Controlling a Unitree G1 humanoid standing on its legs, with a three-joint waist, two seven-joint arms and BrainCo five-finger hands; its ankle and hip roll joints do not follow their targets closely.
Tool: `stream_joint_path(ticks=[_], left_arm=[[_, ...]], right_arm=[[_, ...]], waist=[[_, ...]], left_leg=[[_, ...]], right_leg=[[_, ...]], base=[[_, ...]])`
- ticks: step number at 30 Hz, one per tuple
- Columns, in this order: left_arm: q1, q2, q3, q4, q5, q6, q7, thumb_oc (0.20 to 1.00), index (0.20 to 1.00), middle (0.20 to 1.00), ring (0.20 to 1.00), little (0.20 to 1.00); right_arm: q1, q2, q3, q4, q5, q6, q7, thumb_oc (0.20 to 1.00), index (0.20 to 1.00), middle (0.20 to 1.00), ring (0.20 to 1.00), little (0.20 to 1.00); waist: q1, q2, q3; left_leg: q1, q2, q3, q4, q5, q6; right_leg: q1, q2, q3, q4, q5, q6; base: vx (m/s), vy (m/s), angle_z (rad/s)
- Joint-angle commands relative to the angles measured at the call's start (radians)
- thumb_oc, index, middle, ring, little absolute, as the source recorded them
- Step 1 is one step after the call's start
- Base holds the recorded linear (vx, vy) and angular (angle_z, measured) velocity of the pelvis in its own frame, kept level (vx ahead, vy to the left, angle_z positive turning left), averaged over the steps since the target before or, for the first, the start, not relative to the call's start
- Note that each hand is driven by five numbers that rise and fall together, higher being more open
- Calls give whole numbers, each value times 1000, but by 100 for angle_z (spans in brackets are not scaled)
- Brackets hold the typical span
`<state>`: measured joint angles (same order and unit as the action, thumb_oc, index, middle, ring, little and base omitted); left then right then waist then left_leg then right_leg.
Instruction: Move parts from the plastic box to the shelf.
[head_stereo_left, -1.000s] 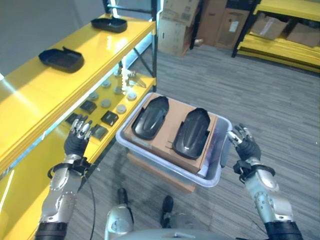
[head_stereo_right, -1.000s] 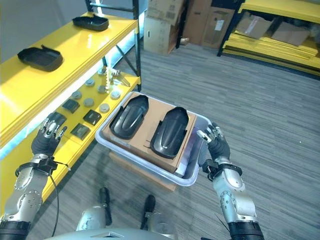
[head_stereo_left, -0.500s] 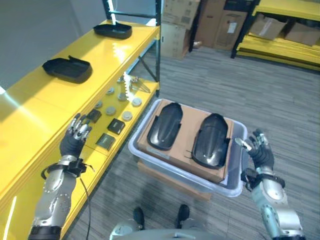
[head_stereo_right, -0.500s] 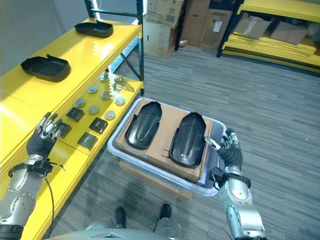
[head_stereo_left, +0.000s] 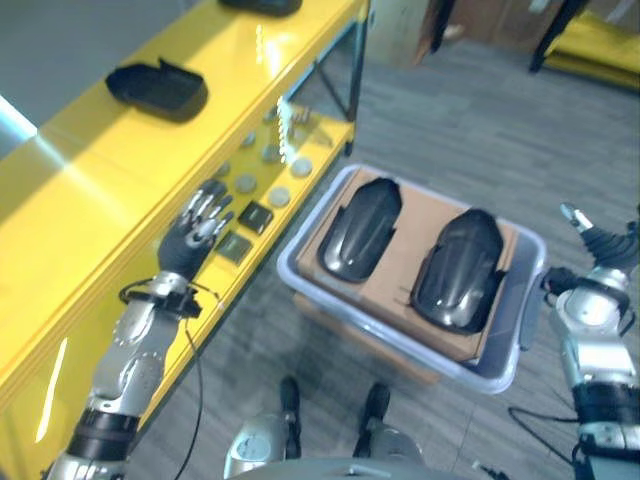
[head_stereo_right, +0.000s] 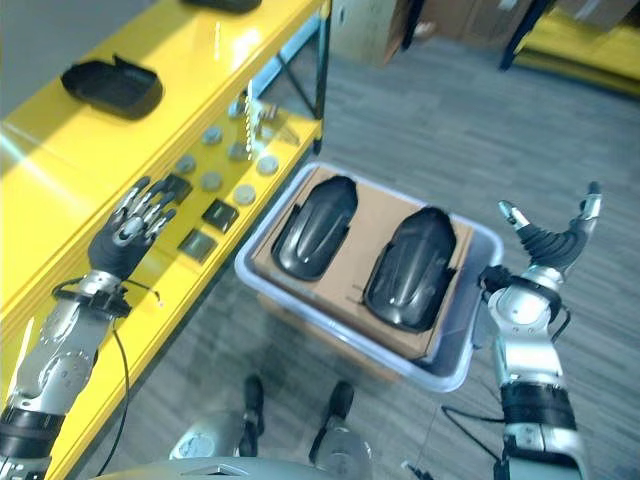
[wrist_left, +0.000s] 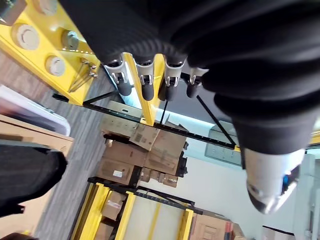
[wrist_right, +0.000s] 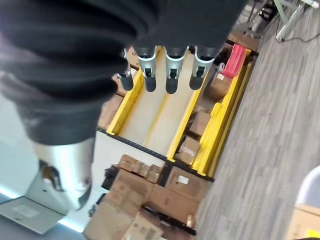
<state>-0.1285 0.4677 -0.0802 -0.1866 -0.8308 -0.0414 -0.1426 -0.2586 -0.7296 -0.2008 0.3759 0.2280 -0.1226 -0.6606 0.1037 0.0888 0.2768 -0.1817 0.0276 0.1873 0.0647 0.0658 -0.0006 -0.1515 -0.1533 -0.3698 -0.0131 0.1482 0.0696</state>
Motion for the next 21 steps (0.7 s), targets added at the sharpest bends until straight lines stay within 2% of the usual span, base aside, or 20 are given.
stream_joint_path(ticks=[1,3,8,21], left_arm=[[-18,54,20,-54,-40,-71,6,1000,1000,1000,1000,1000],[-36,73,3,-46,-48,-85,2,1000,1000,1000,1000,1000],[-25,79,-9,-51,-60,-88,-7,1000,1000,1000,1000,1000],[44,38,-13,-45,-41,-95,-32,1000,1000,1000,1000,1000]], right_arm=[[-25,-41,26,-29,4,-59,-52,1000,1000,1000,1000,1000],[-74,-45,56,62,46,-61,-74,1000,1000,1000,1000,1000],[-90,-29,75,128,88,-37,-76,1000,1000,1000,1000,1000],[22,46,87,137,93,-5,-24,1000,1000,1000,1000,1000]], waist=[[20,-28,3],[33,-17,32],[41,1,59],[25,8,73]], left_leg=[[-43,54,-57,77,-67,-63],[-70,49,-70,94,-66,-59],[-78,40,-73,96,-67,-53],[-40,41,-48,81,-70,-49]], right_leg=[[27,-77,8,65,-87,100],[14,-85,-2,74,-86,99],[13,-94,-6,73,-85,98],[36,-98,15,62,-85,102]], base=[[-66,-5,9],[-50,8,8],[7,39,13],[45,28,-1]])
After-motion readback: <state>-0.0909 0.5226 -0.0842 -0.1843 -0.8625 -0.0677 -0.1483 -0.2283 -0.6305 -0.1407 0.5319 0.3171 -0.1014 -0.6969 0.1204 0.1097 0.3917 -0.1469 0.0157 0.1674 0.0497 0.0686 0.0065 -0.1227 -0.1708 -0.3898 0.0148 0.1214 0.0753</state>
